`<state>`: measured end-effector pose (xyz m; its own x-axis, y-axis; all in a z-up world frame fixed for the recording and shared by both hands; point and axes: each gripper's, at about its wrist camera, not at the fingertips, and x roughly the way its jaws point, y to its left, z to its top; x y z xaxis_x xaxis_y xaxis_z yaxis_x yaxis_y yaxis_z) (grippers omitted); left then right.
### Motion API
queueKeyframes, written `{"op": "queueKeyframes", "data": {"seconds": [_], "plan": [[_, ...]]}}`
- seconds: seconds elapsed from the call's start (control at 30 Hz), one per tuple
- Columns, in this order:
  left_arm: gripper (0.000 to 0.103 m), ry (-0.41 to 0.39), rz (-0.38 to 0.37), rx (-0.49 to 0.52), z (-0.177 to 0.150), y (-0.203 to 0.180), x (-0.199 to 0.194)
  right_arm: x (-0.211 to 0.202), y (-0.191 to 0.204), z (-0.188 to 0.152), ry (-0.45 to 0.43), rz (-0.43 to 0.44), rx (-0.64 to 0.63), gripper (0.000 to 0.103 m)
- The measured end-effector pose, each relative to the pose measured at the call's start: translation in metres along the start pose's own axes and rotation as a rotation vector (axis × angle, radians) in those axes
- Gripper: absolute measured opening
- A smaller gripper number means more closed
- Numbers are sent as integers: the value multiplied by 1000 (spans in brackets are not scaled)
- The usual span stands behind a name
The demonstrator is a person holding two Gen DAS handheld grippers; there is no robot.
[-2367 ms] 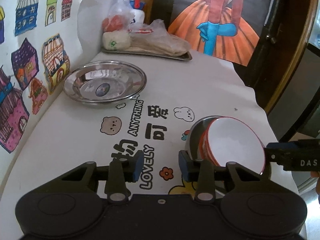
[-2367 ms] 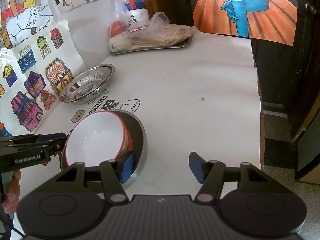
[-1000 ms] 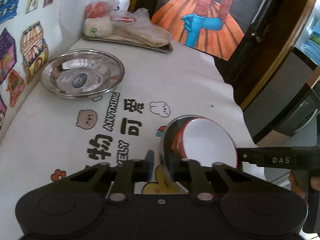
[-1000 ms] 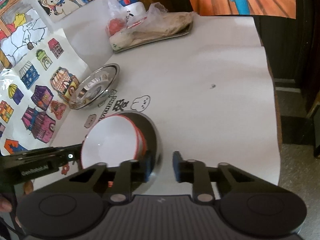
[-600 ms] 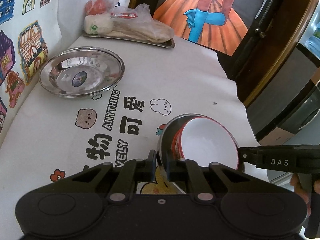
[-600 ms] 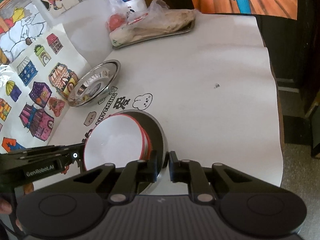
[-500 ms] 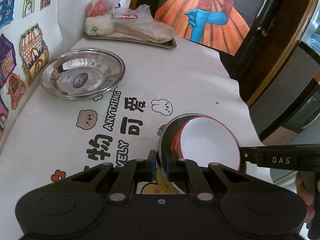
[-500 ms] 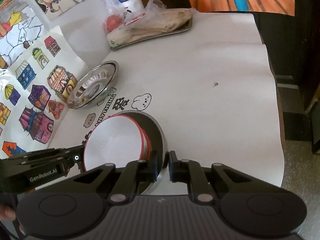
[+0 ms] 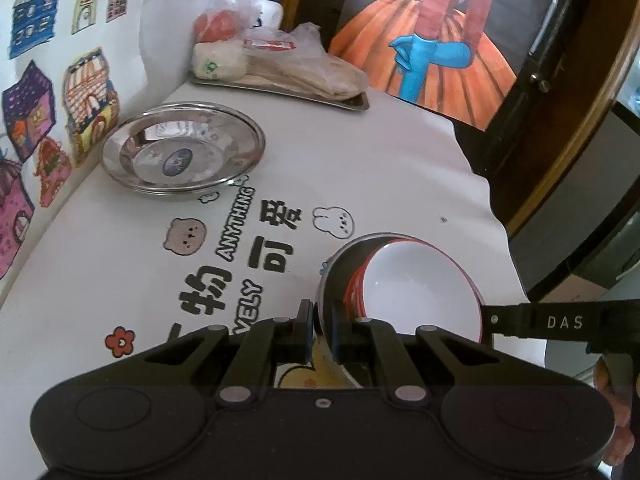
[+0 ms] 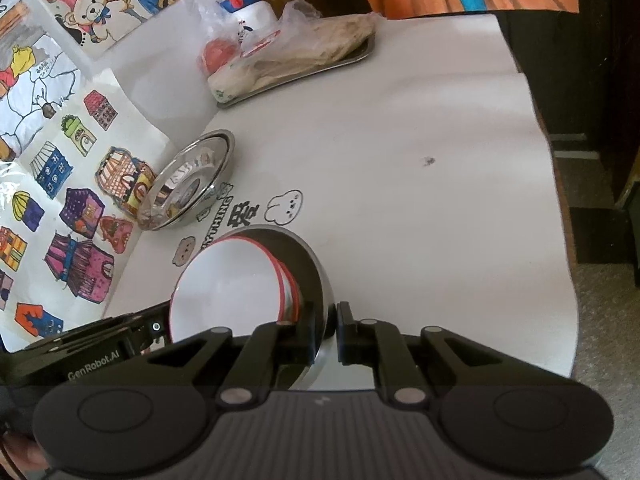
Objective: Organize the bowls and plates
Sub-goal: 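Carry the nested bowls with both tools and lower them onto the stacked steel plates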
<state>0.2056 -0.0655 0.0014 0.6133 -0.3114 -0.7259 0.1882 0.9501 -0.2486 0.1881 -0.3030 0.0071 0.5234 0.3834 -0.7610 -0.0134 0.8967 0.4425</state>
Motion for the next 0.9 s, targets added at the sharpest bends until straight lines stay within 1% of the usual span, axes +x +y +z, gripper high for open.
{"op": "queueKeyframes", "data": {"seconds": [0.23, 0.5, 0.73, 0.9], "plan": [[7, -24, 23, -72, 7, 16, -3, 11, 18, 16, -1, 28, -17, 11], [7, -91, 55, -141, 31, 37, -6, 33, 35, 45, 6, 74, -46, 11], [7, -113, 66, -170, 45, 50, -1, 49, 41, 58, 18, 96, -47, 11], [7, -142, 70, -184, 58, 56, 0, 49, 55, 76, -10, 100, -81, 11]]}}
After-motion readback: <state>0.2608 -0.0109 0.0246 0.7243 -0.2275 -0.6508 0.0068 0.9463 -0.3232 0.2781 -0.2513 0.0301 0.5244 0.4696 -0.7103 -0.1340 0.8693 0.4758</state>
